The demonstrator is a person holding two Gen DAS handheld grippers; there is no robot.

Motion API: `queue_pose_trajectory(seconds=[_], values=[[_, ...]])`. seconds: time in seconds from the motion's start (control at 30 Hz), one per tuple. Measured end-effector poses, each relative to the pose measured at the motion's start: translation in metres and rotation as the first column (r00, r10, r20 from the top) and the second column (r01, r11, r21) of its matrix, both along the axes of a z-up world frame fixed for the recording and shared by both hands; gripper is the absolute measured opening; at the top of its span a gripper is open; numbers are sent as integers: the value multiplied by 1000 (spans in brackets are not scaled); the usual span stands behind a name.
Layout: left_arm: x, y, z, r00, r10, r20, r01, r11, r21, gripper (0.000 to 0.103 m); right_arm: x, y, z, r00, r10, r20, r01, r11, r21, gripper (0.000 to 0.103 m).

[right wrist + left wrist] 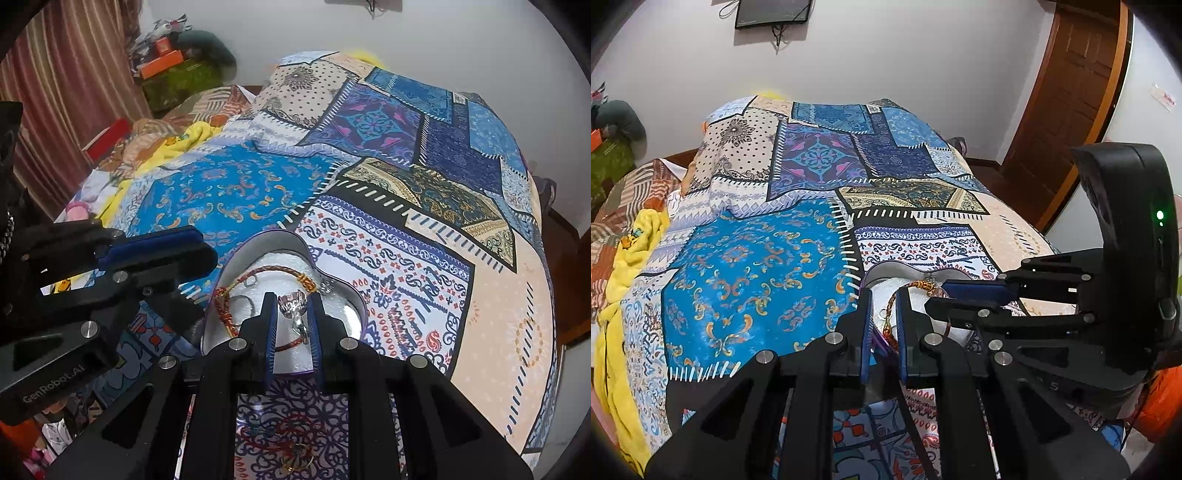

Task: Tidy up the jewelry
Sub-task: 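Carry both pieces over the heart tin and lower them inside, then open both tools over the tin and lift them away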

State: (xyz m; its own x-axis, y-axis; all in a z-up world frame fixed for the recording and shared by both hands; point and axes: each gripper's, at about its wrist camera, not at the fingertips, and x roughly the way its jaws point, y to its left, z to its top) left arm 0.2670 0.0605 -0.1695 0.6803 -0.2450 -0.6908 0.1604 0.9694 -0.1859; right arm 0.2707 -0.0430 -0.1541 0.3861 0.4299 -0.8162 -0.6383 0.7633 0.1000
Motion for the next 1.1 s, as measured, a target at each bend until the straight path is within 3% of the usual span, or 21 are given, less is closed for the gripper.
queue_pose_trajectory(seconds=[0.23, 0.37, 0.43, 0.53, 0.63, 0.87, 1.1], values=[[-6, 1, 4, 1000, 10, -1, -10, 1000, 17, 10, 0, -3, 6, 1000, -11, -1, 11, 1000, 12, 16], [-12, -2, 9, 1000, 16, 6, -16, 1000, 24, 24, -6, -8, 15, 999, -27, 18, 27, 999, 17, 19], [-16, -4, 13, 1000, 14, 15, -14, 999, 30, 26, -9, -11, 19, 999, -34, 30, 34, 999, 16, 20], [-23, -9, 19, 1000, 11, 23, -12, 999, 43, 27, -15, -17, 27, 998, -48, 51, 47, 999, 15, 28], [-30, -12, 26, 999, 12, 34, -14, 999, 50, 35, -22, -26, 36, 995, -70, 76, 69, 997, 24, 39], [-49, -19, 35, 999, 15, 37, -17, 998, 61, 40, -39, -44, 49, 989, -109, 99, 106, 994, 37, 40], [-63, -24, 31, 1000, 14, 15, -15, 997, 69, 42, -54, -56, 38, 988, -131, 77, 130, 991, 20, 40]])
